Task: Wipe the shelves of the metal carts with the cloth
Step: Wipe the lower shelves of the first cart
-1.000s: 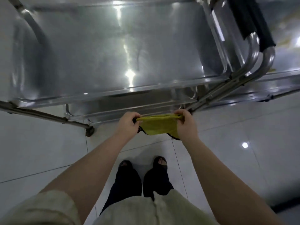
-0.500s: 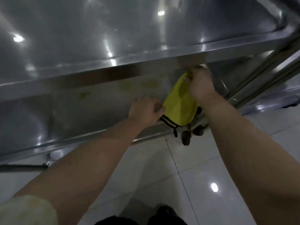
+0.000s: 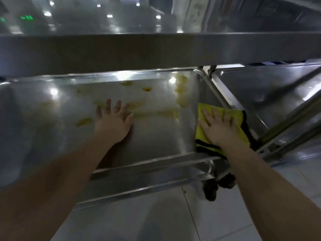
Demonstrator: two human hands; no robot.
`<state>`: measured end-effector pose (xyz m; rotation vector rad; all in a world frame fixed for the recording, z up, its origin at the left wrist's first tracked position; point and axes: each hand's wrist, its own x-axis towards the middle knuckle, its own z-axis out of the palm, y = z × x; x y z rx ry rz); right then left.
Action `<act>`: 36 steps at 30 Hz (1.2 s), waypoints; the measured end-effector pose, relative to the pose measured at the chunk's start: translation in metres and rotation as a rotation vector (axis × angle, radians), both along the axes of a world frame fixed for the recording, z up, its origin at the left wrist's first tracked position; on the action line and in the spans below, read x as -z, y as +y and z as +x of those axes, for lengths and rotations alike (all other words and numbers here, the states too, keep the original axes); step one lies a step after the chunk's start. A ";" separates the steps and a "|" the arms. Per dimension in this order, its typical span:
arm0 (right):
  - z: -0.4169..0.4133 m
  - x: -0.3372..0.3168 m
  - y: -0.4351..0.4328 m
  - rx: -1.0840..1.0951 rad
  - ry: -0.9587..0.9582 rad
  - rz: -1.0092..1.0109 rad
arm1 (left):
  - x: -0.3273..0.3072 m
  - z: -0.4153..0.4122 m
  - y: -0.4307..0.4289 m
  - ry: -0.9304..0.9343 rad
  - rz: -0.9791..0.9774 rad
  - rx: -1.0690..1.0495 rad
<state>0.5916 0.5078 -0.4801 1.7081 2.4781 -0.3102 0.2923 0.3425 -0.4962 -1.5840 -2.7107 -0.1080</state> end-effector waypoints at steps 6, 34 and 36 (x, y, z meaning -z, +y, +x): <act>-0.071 0.008 -0.006 -0.006 0.054 0.012 | 0.013 -0.023 -0.005 0.015 -0.059 -0.003; -0.164 0.016 -0.037 -0.568 0.105 0.192 | 0.017 -0.032 -0.010 -0.101 0.078 -0.044; -0.118 0.013 0.009 -0.427 0.085 0.212 | 0.018 -0.032 -0.009 -0.082 0.051 -0.040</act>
